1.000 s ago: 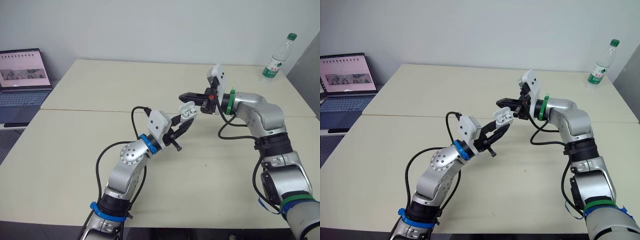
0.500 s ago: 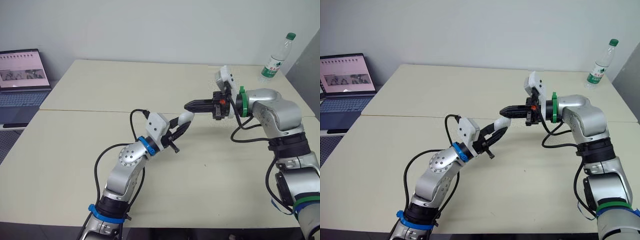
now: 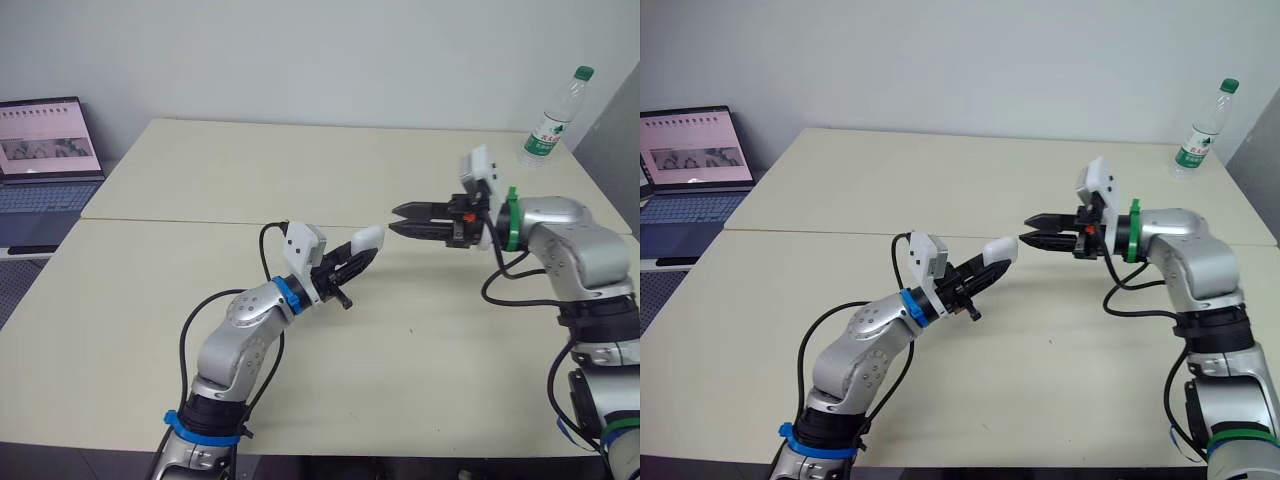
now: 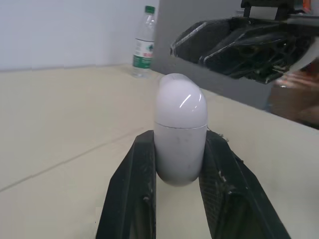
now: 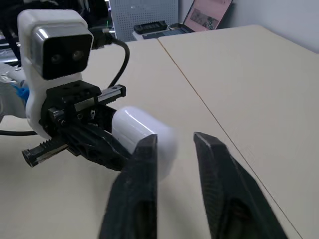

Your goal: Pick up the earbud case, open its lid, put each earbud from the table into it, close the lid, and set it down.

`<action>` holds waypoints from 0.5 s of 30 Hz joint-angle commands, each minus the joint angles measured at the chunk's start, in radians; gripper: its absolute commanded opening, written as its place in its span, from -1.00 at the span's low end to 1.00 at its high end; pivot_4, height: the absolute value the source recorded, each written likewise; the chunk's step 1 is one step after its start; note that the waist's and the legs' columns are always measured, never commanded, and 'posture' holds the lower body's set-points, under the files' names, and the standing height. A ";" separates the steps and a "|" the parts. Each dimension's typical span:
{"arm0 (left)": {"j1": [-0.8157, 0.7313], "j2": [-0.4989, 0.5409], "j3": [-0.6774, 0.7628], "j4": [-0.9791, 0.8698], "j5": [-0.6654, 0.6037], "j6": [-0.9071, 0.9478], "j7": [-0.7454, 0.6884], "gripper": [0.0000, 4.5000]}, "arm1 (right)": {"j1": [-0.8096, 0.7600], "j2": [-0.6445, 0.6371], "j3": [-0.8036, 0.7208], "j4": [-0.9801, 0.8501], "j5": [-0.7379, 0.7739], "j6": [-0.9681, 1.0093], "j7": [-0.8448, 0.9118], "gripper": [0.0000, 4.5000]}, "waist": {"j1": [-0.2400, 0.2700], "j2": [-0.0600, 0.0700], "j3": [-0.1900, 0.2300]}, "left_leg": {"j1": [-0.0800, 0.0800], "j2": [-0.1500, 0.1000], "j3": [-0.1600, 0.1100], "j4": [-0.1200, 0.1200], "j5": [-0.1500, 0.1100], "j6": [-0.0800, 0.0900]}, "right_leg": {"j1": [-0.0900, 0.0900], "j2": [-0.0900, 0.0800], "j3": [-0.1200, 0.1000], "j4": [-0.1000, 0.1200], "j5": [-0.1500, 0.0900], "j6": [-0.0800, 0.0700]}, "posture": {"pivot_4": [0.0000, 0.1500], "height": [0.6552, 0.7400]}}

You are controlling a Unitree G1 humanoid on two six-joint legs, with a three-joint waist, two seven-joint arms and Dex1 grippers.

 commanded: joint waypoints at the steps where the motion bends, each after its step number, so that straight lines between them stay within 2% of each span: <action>1: -0.025 -0.009 0.084 -0.025 -0.204 0.278 0.073 -0.66 | 0.083 -0.056 -0.030 -0.113 0.033 -0.023 0.051 0.25 | 0.000 0.000 0.000 | 0.000 0.000 -0.001 0.000 0.000 0.000 | 0.000 0.000 0.000 0.000 0.000 0.000 | 1.00 1.00; 5: -0.052 -0.006 0.126 0.048 -0.303 0.487 0.117 -0.66 | 0.203 -0.101 -0.028 -0.159 0.004 -0.115 0.094 0.94 | -0.001 -0.001 0.000 | 0.000 0.000 -0.001 0.000 0.000 0.000 | 0.001 0.001 -0.001 0.000 -0.002 0.003 | 1.00 1.00; 8: -0.087 -0.052 0.193 0.142 -0.359 0.624 0.206 -0.66 | 0.274 -0.108 -0.021 -0.170 -0.025 -0.194 0.101 0.97 | 0.000 -0.001 0.000 | 0.000 -0.001 -0.001 0.000 0.000 0.000 | 0.001 0.002 -0.001 0.000 -0.002 0.003 | 1.00 1.00; 15: -0.143 -0.118 0.286 0.291 -0.335 0.770 0.356 -0.66 | 0.358 -0.081 -0.008 -0.217 -0.065 -0.253 0.016 0.97 | -0.001 -0.001 0.000 | 0.001 -0.001 -0.001 0.000 0.000 0.000 | 0.001 0.002 0.000 0.001 -0.001 0.002 | 1.00 1.00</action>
